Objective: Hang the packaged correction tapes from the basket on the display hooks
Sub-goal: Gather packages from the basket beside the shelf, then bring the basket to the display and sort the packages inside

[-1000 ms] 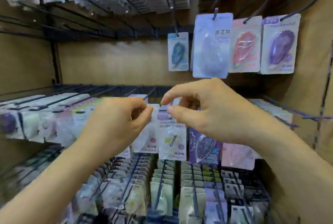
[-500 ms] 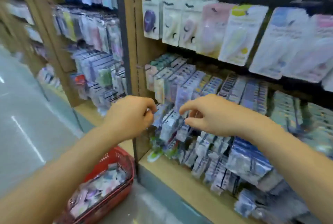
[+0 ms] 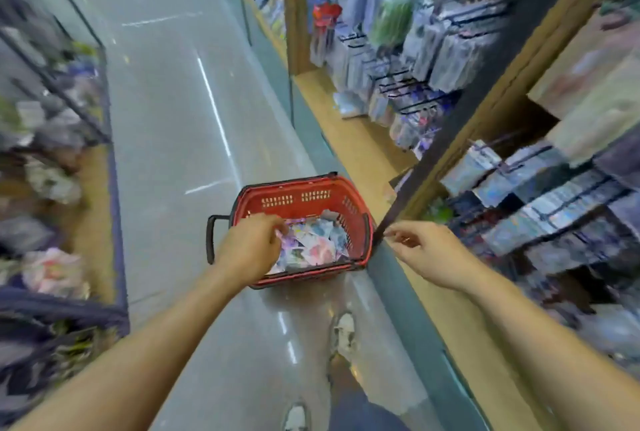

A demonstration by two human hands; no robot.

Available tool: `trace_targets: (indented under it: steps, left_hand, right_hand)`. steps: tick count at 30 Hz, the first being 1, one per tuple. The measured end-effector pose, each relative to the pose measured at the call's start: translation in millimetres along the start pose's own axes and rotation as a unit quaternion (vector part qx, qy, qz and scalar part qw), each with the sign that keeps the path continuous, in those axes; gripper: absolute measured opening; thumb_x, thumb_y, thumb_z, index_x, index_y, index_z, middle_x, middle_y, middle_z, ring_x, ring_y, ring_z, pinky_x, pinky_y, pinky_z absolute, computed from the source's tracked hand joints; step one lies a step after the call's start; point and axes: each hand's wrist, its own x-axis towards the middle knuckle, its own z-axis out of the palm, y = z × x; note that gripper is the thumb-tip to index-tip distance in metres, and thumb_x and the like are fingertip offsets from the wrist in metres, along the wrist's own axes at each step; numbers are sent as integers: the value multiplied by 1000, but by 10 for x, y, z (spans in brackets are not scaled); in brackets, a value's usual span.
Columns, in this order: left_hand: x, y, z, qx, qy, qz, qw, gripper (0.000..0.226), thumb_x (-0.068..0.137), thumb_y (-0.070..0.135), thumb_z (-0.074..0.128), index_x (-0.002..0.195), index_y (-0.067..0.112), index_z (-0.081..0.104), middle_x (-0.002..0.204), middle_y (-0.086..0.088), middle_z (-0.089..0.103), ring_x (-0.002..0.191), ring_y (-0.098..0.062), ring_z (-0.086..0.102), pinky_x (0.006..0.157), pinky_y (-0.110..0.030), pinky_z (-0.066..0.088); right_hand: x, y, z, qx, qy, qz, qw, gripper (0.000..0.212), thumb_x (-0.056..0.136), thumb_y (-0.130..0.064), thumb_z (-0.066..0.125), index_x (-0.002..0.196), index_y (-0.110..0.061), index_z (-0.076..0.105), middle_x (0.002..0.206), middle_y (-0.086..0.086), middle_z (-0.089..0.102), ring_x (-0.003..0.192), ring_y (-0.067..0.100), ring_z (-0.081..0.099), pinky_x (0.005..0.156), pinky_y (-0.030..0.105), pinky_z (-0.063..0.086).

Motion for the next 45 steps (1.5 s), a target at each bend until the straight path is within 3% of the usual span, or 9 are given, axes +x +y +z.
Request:
trace_targets:
  steps: [5,15,20,27,31,34,38,43,45]
  left_hand:
    - [405,-589,471,-18,-16,-139,990,33,90,9,48,109,23,71,113,-5,72,105,-30,65,84,-35,51]
    - [1402,-1622,1756,-45,-91,-249,963,29,88,8,47,102,18,70,107,-9,72,101,-35,64,82,-40,52]
    - [2044,-2183,2798,-67,-155,-266,949,35,90,11,51,120,17,67,123,-8,68,117,-32,60,94,-36,47]
    - [2838,-2716,4129,33,-309,-211,927,47,97,33,48,141,19,41,138,-15,47,129,-37,39,105,-43,39]
    - [3216,-3120,4637,40,-319,-313,894,66,97,45,47,152,29,13,145,-29,38,132,-47,38,100,-49,41]
    - [3338,-3235,4957,-29,-251,-416,874,89,95,41,57,156,30,-7,154,-35,17,125,-52,47,95,-48,43]
    - [3351,-3296,5115,-71,-138,-444,882,91,88,14,60,153,34,0,142,-28,40,106,-49,59,71,-41,42]
    - [3321,-3292,4818,-157,-67,-479,861,96,81,27,74,151,37,10,122,-7,63,106,-37,62,86,-37,49]
    - [3316,-3192,4668,-260,2,-470,843,98,73,22,77,148,40,17,122,0,60,103,-30,63,93,-40,51]
  right_hand:
    - [1017,304,529,91,-39,38,994,27,90,-3,63,115,-12,69,100,6,68,85,17,60,63,14,39]
    - [2850,987,1919,169,-92,170,967,33,89,-2,65,121,-8,65,99,7,64,95,27,60,84,27,40]
    - [3649,1378,2802,154,-105,207,960,41,89,-8,66,130,-12,60,107,5,60,104,23,58,87,27,39]
    - [4540,1868,3717,141,-152,214,955,64,89,-17,68,146,-22,41,143,9,51,118,28,57,97,38,44]
    - [5107,1981,4245,82,-175,163,967,75,91,-21,65,155,-20,25,156,9,34,136,32,42,102,35,39]
    - [5476,2063,4568,59,-165,151,973,86,86,-26,70,156,-17,21,158,12,30,142,32,33,113,38,31]
    - [5850,2176,4901,-8,-159,130,979,94,75,-50,72,150,-16,25,150,14,36,140,38,32,113,47,31]
    - [5902,2106,4904,-116,-195,139,964,56,94,-43,60,134,-7,45,130,20,57,118,39,55,89,42,46]
    - [5871,2068,4728,-46,-194,138,970,26,94,-27,61,111,-8,60,111,20,67,99,35,64,76,34,48]
